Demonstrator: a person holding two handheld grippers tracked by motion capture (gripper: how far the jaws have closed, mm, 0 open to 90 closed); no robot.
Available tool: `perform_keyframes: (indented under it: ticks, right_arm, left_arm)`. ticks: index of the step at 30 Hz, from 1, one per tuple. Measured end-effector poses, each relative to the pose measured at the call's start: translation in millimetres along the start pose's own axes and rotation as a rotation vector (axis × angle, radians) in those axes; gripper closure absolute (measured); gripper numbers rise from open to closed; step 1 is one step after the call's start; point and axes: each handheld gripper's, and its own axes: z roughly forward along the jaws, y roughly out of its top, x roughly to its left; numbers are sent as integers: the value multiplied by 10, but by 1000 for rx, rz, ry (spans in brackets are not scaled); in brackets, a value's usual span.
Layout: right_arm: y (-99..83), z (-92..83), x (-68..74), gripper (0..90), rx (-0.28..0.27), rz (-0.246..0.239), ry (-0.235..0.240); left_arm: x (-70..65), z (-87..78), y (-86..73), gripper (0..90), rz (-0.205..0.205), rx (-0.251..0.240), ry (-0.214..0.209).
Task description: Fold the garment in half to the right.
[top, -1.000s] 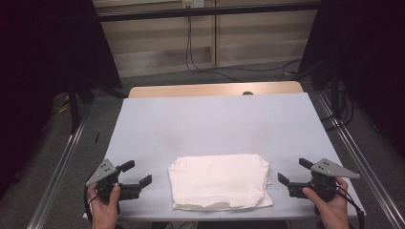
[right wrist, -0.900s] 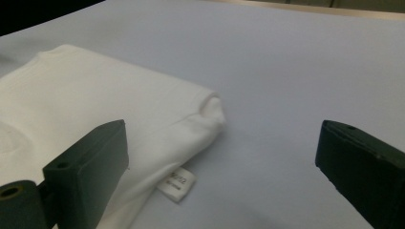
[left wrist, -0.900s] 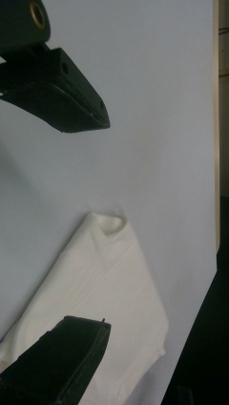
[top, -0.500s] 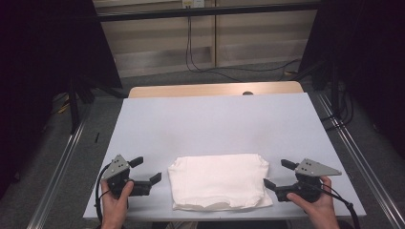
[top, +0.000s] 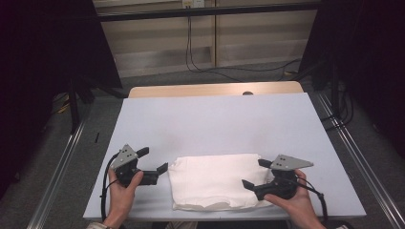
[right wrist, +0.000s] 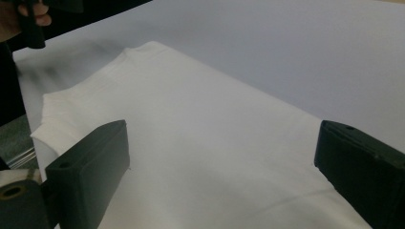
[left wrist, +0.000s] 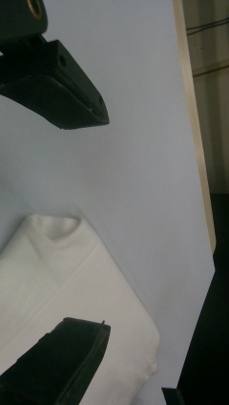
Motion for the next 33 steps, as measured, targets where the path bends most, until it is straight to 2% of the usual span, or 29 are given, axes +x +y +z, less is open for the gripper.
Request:
perform_keyframes:
  ticks: [3, 5, 7, 9, 11, 16, 21, 22, 26, 27, 29, 33]
  right_arm:
    - [70, 129, 120, 42, 25, -29, 37]
    - [123, 200, 198, 36, 27, -35, 44]
    - [170, 265, 265, 59, 26, -53, 61]
    - [205, 329, 327, 69, 26, -59, 86]
    - [228, 391, 369, 80, 46, -70, 109]
    - [283, 569, 498, 84, 87, -74, 168]
    - [376, 715, 655, 89, 123, -98, 218]
    - [392, 745, 682, 89, 136, -101, 225]
    - [425, 861, 767, 96, 159, -122, 248]
    - [433, 897, 786, 120, 177, -126, 255]
    - [440, 956, 812, 106, 187, -123, 271]
    - [465, 1038, 892, 141, 217, -142, 278]
  left_arm:
    - [-34, 72, 44, 39, 16, 14, -20]
    - [-36, 119, 63, 41, 20, 19, -34]
    - [-18, 166, 65, 42, 44, 17, -78]
    - [-3, 191, 63, 50, 40, 31, -71]
    - [15, 210, 69, 49, 33, 31, -84]
    - [79, 288, 112, 49, 26, 47, -69]
    - [104, 365, 201, 49, 34, 48, -24]
    - [118, 370, 222, 48, 44, 43, -26]
    - [166, 419, 257, 48, 30, 39, -24]
    - [170, 427, 255, 47, 30, 47, -22]
    - [143, 440, 230, 45, 28, 63, -22]
    - [96, 459, 177, 44, 62, 118, -33]
